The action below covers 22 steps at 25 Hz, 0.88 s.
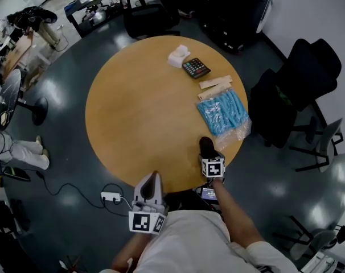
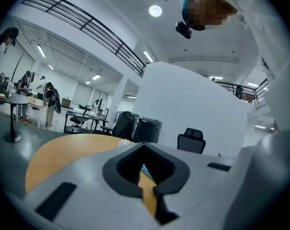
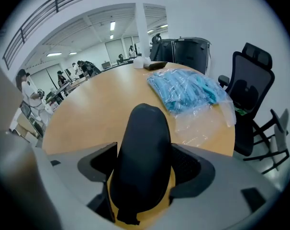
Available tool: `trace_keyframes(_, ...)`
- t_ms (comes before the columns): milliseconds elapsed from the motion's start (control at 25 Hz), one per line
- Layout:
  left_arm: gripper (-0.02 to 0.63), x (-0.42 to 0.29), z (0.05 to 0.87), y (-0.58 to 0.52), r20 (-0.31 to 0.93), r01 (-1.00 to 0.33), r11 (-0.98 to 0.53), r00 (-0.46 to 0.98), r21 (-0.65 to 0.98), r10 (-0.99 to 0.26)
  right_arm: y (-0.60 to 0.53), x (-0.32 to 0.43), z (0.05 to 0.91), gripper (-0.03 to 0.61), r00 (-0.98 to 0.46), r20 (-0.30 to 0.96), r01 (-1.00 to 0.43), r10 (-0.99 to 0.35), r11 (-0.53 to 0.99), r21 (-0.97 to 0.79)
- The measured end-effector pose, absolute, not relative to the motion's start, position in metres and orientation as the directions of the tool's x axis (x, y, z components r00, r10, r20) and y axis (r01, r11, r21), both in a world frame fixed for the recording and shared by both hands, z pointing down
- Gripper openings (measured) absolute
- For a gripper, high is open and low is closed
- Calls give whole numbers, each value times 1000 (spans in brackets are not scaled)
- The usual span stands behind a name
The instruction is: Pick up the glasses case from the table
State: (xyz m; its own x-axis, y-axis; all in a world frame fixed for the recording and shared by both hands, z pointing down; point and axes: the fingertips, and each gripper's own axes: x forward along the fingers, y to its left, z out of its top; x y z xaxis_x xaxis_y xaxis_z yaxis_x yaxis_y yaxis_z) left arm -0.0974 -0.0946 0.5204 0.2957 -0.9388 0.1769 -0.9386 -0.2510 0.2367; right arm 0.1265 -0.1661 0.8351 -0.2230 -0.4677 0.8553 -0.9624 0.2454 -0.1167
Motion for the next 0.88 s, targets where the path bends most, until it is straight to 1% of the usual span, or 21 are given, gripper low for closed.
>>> trace_keyframes(320, 5, -97, 524, -92, 185, -942, -234, 281, 240, -942, -165, 127, 843, 336, -220, 892, -962, -394, 239, -132)
trace_keyframes(440, 5, -95, 523, -89, 181, -942, -236, 282, 239, -942, -166, 127, 840, 336, -205, 893, -959, -401, 263, -102)
trace_keyframes(560, 5, -94, 519, -86, 169, -941, -246, 288, 232, -943, -171, 124, 823, 336, -223, 857, -954, -465, 284, -94)
trace_keyframes(680, 5, -95, 515, -86, 153, -942, -246, 284, 229, -946, -182, 116, 786, 336, -264, 787, -946, -558, 309, -99)
trace_keyframes(800, 5, -96, 510, -87, 133, -941, -247, 282, 233, -950, -192, 104, 742, 336, -330, 688, -931, -646, 345, -122)
trace_keyframes(880, 5, -95, 507, -87, 118, -939, -255, 287, 232, -951, -194, 94, 706, 336, -384, 601, -916, -701, 373, -150)
